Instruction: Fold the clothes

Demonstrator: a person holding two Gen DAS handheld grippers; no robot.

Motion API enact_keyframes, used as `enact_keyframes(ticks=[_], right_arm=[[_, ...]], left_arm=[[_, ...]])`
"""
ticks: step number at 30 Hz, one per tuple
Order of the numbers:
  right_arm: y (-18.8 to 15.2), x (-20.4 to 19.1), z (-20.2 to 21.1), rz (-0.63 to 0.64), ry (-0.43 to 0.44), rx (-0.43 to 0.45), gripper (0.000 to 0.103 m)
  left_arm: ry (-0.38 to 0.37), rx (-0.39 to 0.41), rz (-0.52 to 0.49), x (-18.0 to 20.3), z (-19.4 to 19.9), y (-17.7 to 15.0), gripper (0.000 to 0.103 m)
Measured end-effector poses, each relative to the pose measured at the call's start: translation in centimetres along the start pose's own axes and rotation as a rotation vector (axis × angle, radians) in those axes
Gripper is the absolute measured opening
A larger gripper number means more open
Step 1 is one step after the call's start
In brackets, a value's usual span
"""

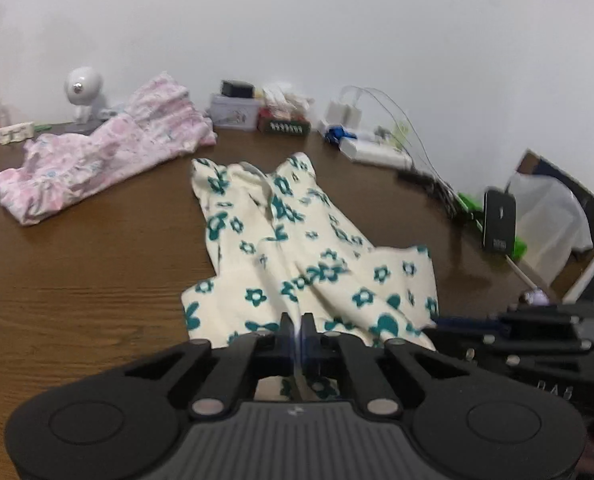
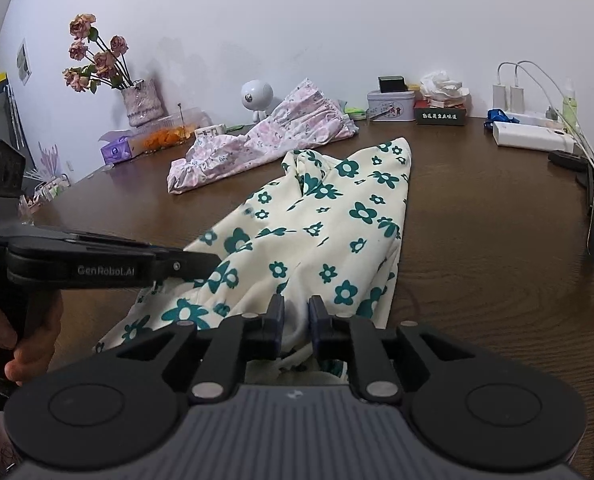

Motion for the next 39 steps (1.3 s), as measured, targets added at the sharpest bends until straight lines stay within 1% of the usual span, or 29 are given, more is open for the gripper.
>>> enact_keyframes(ticks=[1,2,4,7,8,9,10,12,14,15,17,18,19,20,21,22,23,24,25,26,28,29,30,33,36,38,39], right_arm=[[0.0,0.1,0.0,0.0,0.001,-0.001,0.014],[-0.1,0.2,0.0,0.0,0.002,-0.001,0.014],[-0.2,0.3,-0.1,-0.006,0.007,-0.003,0.014],[-0.2,0.4,0.0,-0.011,0.006,0.0,0.014],[-0.3,0.5,0.0,-0.011,0.004,0.0,0.014],[-0.3,0.5,0.1,-0.012,0.004,0.0,0.014],[-0.3,0.6,0.1,-0.013,0.004,0.0,0.014],[-0.3,0.6,0.1,-0.019,0.006,-0.001,0.015],[-0.2,0.5,0.0,-0.018,0.004,-0.003,0.016],[-0.2,0.4,-0.1,-0.015,0.002,-0.004,0.017],[-0.2,0.3,-0.2,-0.009,-0.003,-0.005,0.018],[-0.2,0.3,-0.3,-0.01,-0.005,-0.006,0.019],[-0.1,0.3,-0.3,-0.013,-0.005,-0.007,0.019],[-0.1,0.4,-0.3,-0.016,-0.005,-0.007,0.02],[-0.1,0.3,-0.3,-0.015,-0.007,-0.008,0.022],[-0.1,0.3,-0.3,-0.014,-0.009,-0.009,0.022],[0.0,0.2,-0.4,-0.013,-0.01,-0.01,0.023],[0.0,0.2,-0.4,-0.012,-0.011,-0.01,0.024],[0.0,0.1,-0.4,-0.012,-0.012,-0.009,0.024],[0.0,0.1,-0.5,-0.012,-0.014,-0.009,0.025],[-0.1,0.0,-0.5,-0.009,-0.017,-0.009,0.025],[-0.1,0.0,-0.5,-0.009,-0.017,-0.008,0.025],[-0.1,0.0,-0.5,-0.009,-0.018,-0.008,0.025],[-0.2,0.0,-0.4,-0.008,-0.018,-0.007,0.025],[-0.2,0.1,-0.4,-0.009,-0.018,-0.006,0.025],[-0.2,0.1,-0.4,-0.009,-0.018,-0.006,0.025],[-0.3,0.1,-0.4,-0.009,-0.018,-0.005,0.025]], left_arm=[[-0.012,0.03,-0.013,0.4,0.7,0.1,0.002],[-0.041,0.055,-0.031,0.8,1.4,0.2,0.002],[-0.139,0.085,-0.047,1.8,2.0,0.3,0.001],[-0.366,0.094,0.035,1.6,2.2,0.5,0.001],[-0.426,0.086,0.079,1.3,2.2,0.5,0.001],[-0.467,0.065,0.14,0.4,1.8,0.5,0.001],[-0.461,0.041,0.208,-0.9,1.1,0.4,0.001],[-0.413,-0.007,0.334,-3.8,-0.5,-0.1,0.001],[-0.381,-0.034,0.413,-5.9,-1.5,-0.6,0.001],[-0.373,-0.038,0.435,-6.5,-1.7,-0.8,0.002],[-0.349,-0.028,0.456,-7.0,-1.5,-1.0,0.012],[-0.33,-0.01,0.454,-6.9,-1.1,-0.9,0.026],[-0.31,0.009,0.451,-6.9,-0.7,-0.9,0.046],[-0.281,0.022,0.427,-6.7,-0.4,-0.7,0.054],[-0.228,0.026,0.387,-6.4,-0.2,-0.5,0.062],[-0.16,0.016,0.333,-5.9,-0.1,-0.3,0.062],[-0.102,-0.007,0.275,-5.4,-0.4,-0.3,0.062],[-0.06,-0.039,0.235,-5.0,-0.7,-0.3,0.061],[-0.058,-0.059,0.226,-4.7,-1.0,-0.4,0.057],[-0.072,-0.071,0.228,-4.5,-1.2,-0.6,0.052],[-0.102,-0.08,0.259,-4.5,-1.0,-0.7,0.029],[-0.112,-0.081,0.269,-4.5,-0.8,-0.6,0.021],[-0.117,-0.075,0.261,-4.3,-0.6,-0.5,0.01],[-0.125,-0.055,0.22,-3.5,0.2,0.0,0.008],[-0.182,-0.046,0.185,-2.2,1.1,0.5,0.007],[-0.23,-0.035,0.192,-2.1,1.0,0.8,0.007],[-0.263,-0.041,0.217,-2.3,0.6,0.8,0.007]])
Point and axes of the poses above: each gripper's, at about its wrist camera, not at the fingertips, and z roughly against the way its jaws point, x to its right, y to its top, the point moved 4 cm from there along -z, roughly the way its jaws point, and after that the axes turned 5 degrees about -x, right-handed, at the moved point
